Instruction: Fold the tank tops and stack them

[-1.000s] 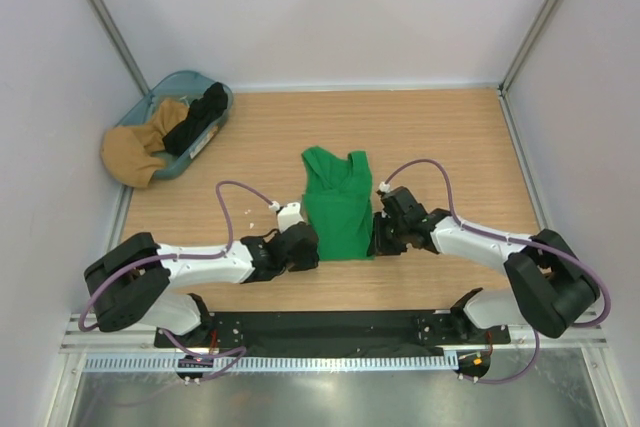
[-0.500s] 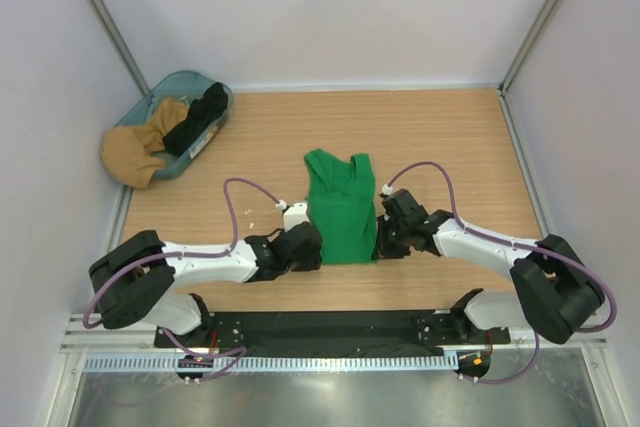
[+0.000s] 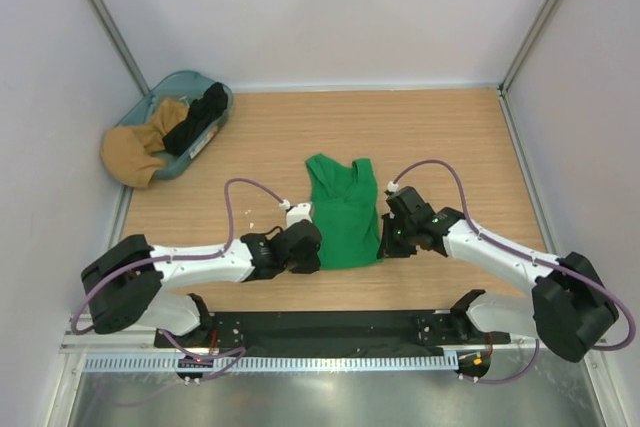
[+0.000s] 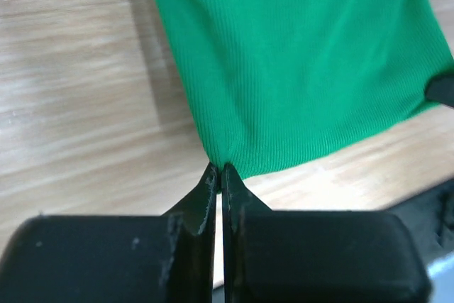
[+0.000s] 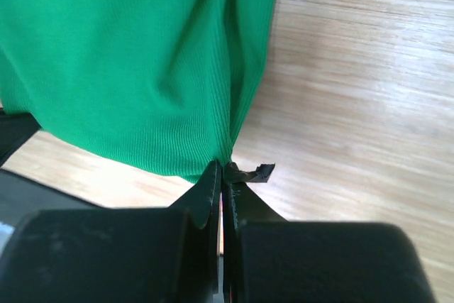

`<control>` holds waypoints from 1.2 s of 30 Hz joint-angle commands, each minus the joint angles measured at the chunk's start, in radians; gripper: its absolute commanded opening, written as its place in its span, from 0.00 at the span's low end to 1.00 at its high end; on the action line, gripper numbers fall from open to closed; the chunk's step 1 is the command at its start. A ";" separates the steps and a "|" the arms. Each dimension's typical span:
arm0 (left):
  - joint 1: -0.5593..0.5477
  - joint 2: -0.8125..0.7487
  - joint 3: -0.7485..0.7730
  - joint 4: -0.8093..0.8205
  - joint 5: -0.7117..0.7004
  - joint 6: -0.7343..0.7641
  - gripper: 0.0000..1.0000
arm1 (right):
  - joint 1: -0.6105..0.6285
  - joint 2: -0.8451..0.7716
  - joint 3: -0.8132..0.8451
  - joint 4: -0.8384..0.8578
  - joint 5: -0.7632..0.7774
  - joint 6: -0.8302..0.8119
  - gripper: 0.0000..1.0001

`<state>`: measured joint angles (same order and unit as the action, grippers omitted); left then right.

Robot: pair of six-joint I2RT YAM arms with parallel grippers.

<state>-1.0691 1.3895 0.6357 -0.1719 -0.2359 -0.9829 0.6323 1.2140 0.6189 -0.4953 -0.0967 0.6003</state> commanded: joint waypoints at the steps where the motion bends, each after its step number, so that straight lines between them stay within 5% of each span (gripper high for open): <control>1: -0.006 -0.092 0.039 -0.096 0.066 0.004 0.00 | 0.006 -0.071 0.057 -0.097 0.009 0.006 0.01; 18: 0.018 -0.173 0.306 -0.429 0.017 0.015 0.00 | 0.018 -0.139 0.327 -0.356 0.091 -0.023 0.01; 26: 0.253 -0.124 0.361 -0.406 0.193 0.092 0.00 | 0.015 0.043 0.562 -0.400 0.184 -0.069 0.01; 36: 0.480 0.136 0.570 -0.402 0.368 0.200 0.00 | -0.072 0.309 0.826 -0.408 0.190 -0.122 0.01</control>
<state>-0.6392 1.4624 1.1229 -0.5758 0.0406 -0.8459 0.5972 1.4834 1.3651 -0.8917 0.0669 0.5163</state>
